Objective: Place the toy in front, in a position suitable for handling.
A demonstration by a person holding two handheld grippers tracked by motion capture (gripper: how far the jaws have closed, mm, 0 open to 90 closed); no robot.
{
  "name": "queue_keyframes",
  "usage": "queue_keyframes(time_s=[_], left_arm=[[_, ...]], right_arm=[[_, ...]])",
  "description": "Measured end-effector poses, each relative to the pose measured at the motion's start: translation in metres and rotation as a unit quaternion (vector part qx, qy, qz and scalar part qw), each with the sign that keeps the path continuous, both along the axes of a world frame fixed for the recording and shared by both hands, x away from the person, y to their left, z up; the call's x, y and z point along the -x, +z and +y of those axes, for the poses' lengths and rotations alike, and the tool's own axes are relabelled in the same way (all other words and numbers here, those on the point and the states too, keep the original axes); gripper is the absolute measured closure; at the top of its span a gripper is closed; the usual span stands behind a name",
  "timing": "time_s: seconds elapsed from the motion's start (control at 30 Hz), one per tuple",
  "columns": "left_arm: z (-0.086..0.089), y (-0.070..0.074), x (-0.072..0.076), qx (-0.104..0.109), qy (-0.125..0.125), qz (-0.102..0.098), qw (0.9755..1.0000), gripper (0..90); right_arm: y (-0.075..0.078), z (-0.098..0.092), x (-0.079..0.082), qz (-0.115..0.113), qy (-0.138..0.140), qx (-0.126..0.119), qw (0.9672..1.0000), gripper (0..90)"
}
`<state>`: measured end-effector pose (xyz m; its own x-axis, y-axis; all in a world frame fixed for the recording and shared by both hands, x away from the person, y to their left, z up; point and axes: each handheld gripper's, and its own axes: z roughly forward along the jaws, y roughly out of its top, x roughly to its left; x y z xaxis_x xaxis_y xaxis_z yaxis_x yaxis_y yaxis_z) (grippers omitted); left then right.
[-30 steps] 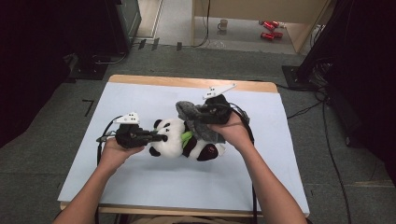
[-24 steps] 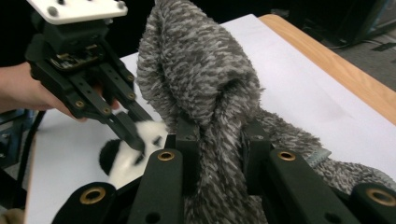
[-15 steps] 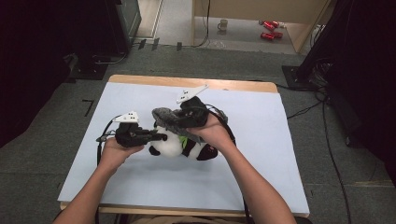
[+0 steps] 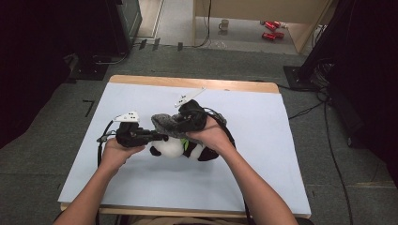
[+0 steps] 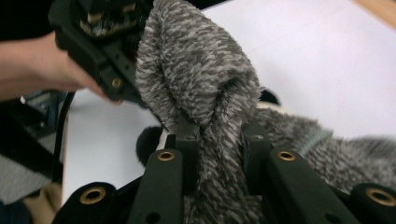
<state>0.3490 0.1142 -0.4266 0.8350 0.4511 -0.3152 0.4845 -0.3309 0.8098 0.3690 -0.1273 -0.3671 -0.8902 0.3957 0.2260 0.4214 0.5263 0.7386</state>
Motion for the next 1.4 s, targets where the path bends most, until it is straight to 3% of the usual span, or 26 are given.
queue_keyframes(time_s=[0.17, 0.3, 0.43, 0.63, 0.9, 1.0, 1.4], left_arm=[[0.000, -0.001, 0.000, -0.007, 0.000, 0.003, 1.0000, 82.9], [0.000, -0.001, -0.001, -0.010, 0.001, 0.005, 0.9999, 83.0], [0.000, -0.001, -0.001, -0.009, 0.000, 0.004, 1.0000, 83.1], [0.001, -0.002, -0.001, -0.012, -0.001, 0.005, 0.9999, 83.1], [0.003, -0.003, -0.002, -0.010, -0.001, 0.009, 0.9999, 83.1], [0.002, -0.002, -0.002, -0.008, -0.004, 0.007, 0.9999, 83.1], [0.002, -0.002, -0.002, -0.001, -0.010, 0.008, 0.9999, 83.1]], right_arm=[[-0.001, 0.001, 0.007, -0.013, 0.028, 0.042, 0.9987, 76.7], [-0.002, -0.002, 0.015, -0.033, 0.049, 0.075, 0.9954, 77.0], [-0.001, -0.010, 0.020, -0.029, 0.052, 0.089, 0.9943, 77.1], [-0.008, -0.031, 0.024, -0.010, 0.047, 0.073, 0.9962, 77.1], [-0.014, -0.061, 0.029, -0.006, 0.037, 0.068, 0.9970, 77.1], [-0.017, -0.076, 0.030, 0.002, 0.024, 0.048, 0.9986, 77.3], [-0.019, -0.105, 0.033, 0.000, 0.001, 0.030, 0.9996, 77.5]])
